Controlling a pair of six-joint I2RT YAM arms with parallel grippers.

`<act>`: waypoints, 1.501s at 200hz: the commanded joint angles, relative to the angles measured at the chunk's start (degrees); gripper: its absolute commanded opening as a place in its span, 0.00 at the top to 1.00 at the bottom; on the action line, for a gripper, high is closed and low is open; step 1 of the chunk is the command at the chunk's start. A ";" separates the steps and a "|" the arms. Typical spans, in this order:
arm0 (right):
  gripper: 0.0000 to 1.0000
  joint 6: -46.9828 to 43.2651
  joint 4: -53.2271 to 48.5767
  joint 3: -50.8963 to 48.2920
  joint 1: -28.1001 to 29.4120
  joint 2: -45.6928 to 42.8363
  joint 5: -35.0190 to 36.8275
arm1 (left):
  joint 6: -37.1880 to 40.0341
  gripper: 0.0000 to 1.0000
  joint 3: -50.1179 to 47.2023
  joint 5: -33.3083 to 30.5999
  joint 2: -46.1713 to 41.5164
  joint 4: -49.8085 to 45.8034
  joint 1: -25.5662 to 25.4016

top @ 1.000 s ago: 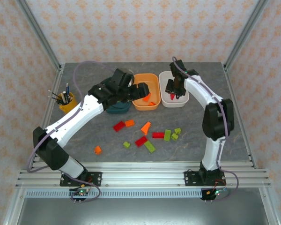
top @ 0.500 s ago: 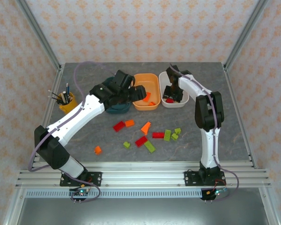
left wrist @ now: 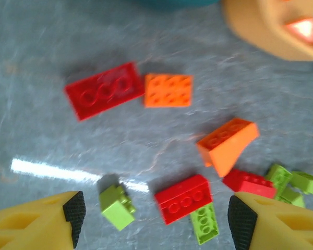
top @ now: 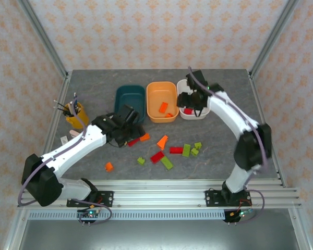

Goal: Sort the legos into containers by color

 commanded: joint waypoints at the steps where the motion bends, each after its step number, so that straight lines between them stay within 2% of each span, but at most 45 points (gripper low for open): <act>1: 0.43 -3.81 10.64 -12.03 7.83 -10.92 -3.84 | -12.11 0.24 -5.68 4.42 0.65 0.84 -0.65; 27: 0.42 -2.90 24.08 -30.26 16.06 -24.41 -6.97 | -18.30 0.24 -9.45 7.10 3.41 7.10 -3.63; 46: 0.41 -1.09 27.41 -38.28 20.10 -30.83 -6.44 | -21.42 0.23 -9.04 6.71 5.99 8.86 -5.82; 77: 0.41 0.66 24.15 -41.91 22.01 -35.17 -5.25 | -23.80 0.22 -9.87 6.37 10.15 10.60 -7.18; 108: 0.41 0.10 22.02 -42.08 22.03 -37.30 -3.66 | -25.39 0.29 -11.01 5.42 12.38 10.42 -7.74; 151: 0.42 1.23 21.63 -42.26 22.09 -37.12 -2.14 | -25.84 0.48 -10.93 5.34 15.35 12.55 -8.35; 181: 0.42 2.25 22.01 -42.70 22.09 -36.75 -0.97 | -25.60 0.65 -10.52 5.09 16.04 12.22 -8.89; 201: 0.43 2.55 22.14 -42.33 22.04 -36.08 0.07 | -25.02 0.81 -9.85 3.87 15.16 10.59 -8.89; 212: 0.43 2.99 21.86 -41.58 22.01 -35.98 1.70 | -23.88 0.85 -8.38 2.43 14.20 8.45 -8.85; 251: 0.43 5.37 21.93 -35.37 20.26 -35.61 6.44 | -13.01 0.86 3.96 -3.79 12.14 -4.07 -5.56; 281: 0.43 8.50 23.77 -29.70 17.44 -30.31 3.09 | -1.91 0.86 12.66 -7.16 12.57 -10.56 2.54; 300: 0.42 10.26 25.43 -26.21 16.59 -26.24 0.92 | 5.94 0.85 17.87 -5.92 15.42 -12.01 8.65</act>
